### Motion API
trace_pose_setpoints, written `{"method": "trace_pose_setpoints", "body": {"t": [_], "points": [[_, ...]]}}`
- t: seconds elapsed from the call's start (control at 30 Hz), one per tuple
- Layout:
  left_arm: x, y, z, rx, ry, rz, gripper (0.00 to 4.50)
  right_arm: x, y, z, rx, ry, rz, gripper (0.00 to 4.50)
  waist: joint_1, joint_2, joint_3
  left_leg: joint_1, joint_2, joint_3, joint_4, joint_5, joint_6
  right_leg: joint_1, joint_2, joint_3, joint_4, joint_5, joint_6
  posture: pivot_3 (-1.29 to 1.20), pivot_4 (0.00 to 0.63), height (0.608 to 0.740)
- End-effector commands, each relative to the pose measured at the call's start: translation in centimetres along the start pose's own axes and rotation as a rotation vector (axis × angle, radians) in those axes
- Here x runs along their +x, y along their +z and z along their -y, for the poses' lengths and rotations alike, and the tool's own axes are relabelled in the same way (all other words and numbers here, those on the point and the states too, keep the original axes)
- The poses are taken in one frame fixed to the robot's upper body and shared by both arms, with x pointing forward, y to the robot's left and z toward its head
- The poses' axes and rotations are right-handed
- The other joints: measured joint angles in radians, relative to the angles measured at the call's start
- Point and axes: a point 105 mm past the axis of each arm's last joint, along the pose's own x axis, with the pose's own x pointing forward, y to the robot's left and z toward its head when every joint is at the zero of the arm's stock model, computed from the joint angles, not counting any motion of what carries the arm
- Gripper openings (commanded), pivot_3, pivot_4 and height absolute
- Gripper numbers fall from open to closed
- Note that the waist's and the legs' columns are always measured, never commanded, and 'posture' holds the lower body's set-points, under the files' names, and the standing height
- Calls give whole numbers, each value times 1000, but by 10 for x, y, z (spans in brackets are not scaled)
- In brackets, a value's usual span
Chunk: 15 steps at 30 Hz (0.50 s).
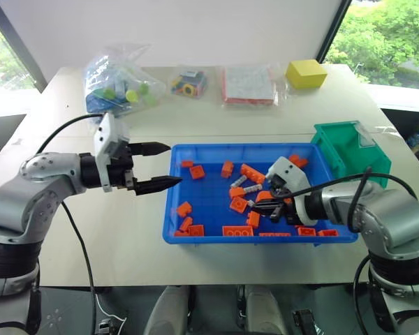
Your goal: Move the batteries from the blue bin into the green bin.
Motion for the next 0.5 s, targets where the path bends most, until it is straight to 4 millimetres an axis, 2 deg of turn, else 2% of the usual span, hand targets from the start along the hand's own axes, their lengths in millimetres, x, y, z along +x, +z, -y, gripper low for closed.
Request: {"method": "trace_pose_setpoints", "body": {"t": [0.03,0.2,0.3,0.4,0.5], "points": [[-1,10,0,46,-4,20,4500,-6,-1,10,-3,-53,10,97,-1,0,0,0,0,0,0,0,0,0,0,0,0,0,0,0,150,692],[-1,10,1,49,1,21,4500,-6,-4,14,-12,-64,-2,97,-1,0,0,0,0,0,0,0,0,0,0,0,0,0,0,0,150,692],[-2,10,1,50,11,21,4500,-2,-7,13,-39,-57,-14,851,0,0,0,0,0,0,0,0,0,0,0,0,0,0,0,0,150,692],[-2,11,2,52,17,22,4500,0,-6,15,-47,-64,-10,2366,0,0,0,0,0,0,0,0,0,0,0,0,0,0,0,0,150,692],[-3,11,1,54,24,21,4500,2,-3,16,-48,-66,-4,2366,0,0,0,0,0,0,0,0,0,0,0,0,0,0,0,0,150,692]]}}
